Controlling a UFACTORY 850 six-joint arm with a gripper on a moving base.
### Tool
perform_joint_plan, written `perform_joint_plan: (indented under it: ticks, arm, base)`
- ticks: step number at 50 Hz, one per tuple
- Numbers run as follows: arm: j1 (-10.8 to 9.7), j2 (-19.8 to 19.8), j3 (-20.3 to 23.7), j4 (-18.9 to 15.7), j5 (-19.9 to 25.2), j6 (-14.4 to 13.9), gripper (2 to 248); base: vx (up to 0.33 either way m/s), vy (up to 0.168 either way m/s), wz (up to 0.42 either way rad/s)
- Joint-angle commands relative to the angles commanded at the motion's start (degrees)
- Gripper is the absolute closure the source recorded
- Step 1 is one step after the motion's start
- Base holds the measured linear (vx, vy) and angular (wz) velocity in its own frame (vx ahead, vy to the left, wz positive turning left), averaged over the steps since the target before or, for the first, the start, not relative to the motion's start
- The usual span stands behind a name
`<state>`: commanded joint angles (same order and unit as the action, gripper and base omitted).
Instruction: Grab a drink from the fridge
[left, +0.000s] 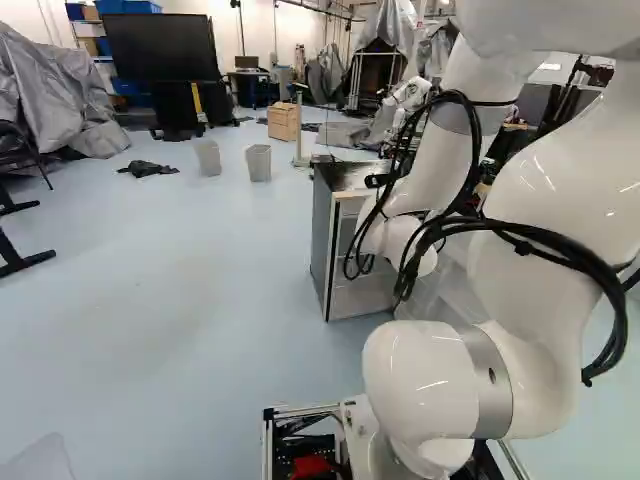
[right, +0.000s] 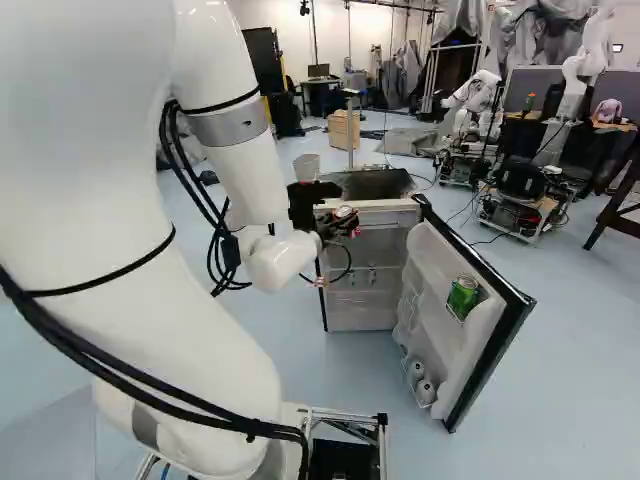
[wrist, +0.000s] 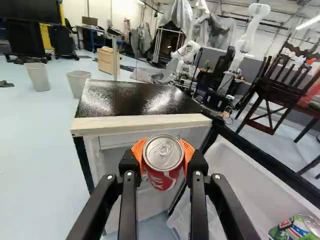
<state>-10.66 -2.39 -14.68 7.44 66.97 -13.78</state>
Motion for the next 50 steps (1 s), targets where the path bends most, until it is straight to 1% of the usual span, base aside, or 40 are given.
perform_joint_plan:
  ticks: [24,35,44,50]
  arm:
    - [0.0,4.1,0.4,-10.7,-4.6,0.0,152]
    - [0.0,5.8,0.3,-15.3,-7.4,0.0,152]
    - [0.0,7.2,0.2,-18.5,-9.6,0.0,152]
    - [-0.1,7.6,0.2,-19.9,-10.7,0.0,152]
  base:
    - [0.000,0.000,0.000]
    - [0.000,0.000,0.000]
    - [0.000,0.000,0.000]
    - [0.000,0.000,0.000]
